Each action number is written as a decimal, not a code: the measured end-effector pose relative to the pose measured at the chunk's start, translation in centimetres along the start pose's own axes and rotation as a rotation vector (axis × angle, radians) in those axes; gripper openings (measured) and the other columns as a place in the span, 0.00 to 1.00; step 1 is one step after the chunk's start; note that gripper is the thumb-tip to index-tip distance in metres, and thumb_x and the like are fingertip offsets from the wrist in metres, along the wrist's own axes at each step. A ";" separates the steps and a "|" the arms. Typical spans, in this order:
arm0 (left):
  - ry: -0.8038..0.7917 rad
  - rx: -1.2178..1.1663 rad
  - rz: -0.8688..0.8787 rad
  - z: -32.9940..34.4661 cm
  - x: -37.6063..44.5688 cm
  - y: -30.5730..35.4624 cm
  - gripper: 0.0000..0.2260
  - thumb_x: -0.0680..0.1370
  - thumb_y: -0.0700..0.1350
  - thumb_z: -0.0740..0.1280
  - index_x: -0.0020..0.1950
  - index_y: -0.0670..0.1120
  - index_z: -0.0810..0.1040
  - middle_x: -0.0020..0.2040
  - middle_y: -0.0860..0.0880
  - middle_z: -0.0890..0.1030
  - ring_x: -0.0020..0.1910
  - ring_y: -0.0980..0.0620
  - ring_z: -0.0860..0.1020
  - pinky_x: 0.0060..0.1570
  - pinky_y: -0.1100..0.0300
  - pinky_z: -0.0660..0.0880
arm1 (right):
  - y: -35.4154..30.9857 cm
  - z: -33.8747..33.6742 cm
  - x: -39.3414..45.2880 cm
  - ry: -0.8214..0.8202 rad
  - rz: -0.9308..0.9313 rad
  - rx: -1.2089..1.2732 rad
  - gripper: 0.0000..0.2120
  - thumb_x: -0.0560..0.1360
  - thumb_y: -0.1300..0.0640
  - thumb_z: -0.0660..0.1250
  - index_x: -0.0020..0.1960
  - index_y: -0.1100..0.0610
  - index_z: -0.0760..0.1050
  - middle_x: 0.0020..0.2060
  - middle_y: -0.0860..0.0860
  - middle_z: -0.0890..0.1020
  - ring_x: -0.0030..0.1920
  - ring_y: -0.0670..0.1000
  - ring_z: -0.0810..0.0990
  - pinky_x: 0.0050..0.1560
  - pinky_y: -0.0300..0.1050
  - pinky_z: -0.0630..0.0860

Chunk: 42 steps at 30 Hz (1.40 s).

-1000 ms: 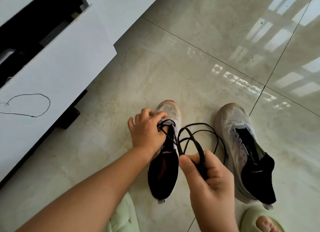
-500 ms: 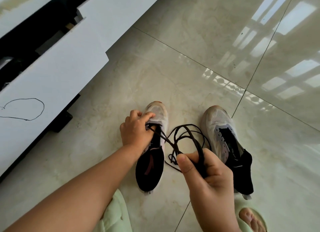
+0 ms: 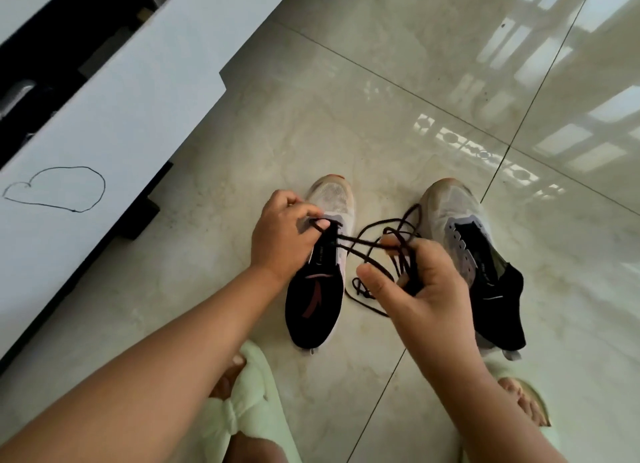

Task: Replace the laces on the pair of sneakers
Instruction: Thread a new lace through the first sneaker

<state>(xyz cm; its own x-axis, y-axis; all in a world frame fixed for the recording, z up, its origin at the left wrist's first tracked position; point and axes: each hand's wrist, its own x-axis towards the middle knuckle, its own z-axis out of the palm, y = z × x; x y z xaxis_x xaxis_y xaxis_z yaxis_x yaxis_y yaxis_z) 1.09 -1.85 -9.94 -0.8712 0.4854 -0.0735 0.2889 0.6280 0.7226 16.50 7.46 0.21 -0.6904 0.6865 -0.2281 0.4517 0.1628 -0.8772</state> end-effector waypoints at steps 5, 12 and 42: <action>-0.116 -0.135 0.101 -1.5 -0.7 0.5 0.04 0.70 0.39 0.73 0.45 0.43 0.84 0.43 0.51 0.76 0.39 0.54 0.77 0.44 0.61 0.75 | 1.4 1.2 2.3 -0.139 0.136 -0.048 0.45 0.57 0.33 0.71 0.69 0.50 0.64 0.57 0.40 0.70 0.38 0.41 0.73 0.41 0.33 0.73; -0.242 -0.159 0.185 -4.2 -2.2 0.2 0.02 0.73 0.39 0.71 0.43 0.41 0.82 0.46 0.50 0.82 0.49 0.54 0.78 0.55 0.63 0.72 | 3.5 2.2 4.6 -0.276 0.301 0.035 0.34 0.72 0.66 0.63 0.73 0.47 0.58 0.55 0.41 0.73 0.37 0.36 0.75 0.33 0.30 0.73; -0.118 0.489 0.024 -5.1 1.8 -2.5 0.11 0.77 0.42 0.64 0.58 0.47 0.80 0.52 0.47 0.77 0.55 0.45 0.73 0.60 0.52 0.61 | 2.6 1.8 7.8 -0.275 -0.073 -0.145 0.09 0.76 0.57 0.66 0.39 0.60 0.77 0.20 0.41 0.70 0.22 0.42 0.66 0.24 0.29 0.62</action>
<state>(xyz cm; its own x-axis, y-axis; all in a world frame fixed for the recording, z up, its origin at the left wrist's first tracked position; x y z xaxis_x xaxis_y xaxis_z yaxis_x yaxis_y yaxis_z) -3.16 -5.63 -8.35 -0.8194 0.5510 -0.1579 0.4853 0.8136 0.3203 11.32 11.96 -4.59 -0.8418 0.4554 -0.2897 0.4574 0.3171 -0.8308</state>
